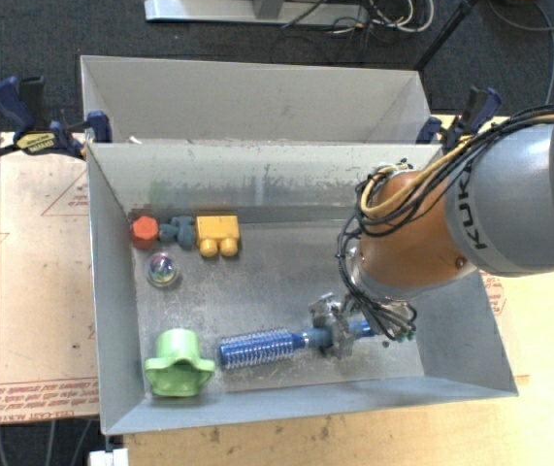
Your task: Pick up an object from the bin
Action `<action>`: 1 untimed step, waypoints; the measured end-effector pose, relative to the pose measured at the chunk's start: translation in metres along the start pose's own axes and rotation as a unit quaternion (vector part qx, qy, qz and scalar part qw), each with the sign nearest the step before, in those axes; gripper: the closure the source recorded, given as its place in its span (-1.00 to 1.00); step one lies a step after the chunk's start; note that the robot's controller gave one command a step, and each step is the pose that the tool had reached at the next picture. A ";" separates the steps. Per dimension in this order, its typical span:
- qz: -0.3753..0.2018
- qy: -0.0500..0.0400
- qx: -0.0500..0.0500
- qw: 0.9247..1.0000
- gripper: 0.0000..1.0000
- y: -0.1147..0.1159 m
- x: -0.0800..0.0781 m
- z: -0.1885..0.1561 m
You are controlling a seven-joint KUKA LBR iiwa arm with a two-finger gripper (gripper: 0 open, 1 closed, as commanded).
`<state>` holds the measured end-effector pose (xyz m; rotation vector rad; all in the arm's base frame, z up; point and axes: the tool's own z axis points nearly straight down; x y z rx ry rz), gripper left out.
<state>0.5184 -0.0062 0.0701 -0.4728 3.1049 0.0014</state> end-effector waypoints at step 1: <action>-0.001 -0.004 0.001 1.000 1.00 0.025 -0.016 -0.142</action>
Offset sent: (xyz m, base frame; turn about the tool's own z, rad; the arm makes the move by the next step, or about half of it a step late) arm 0.0059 0.0278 0.1383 -0.0004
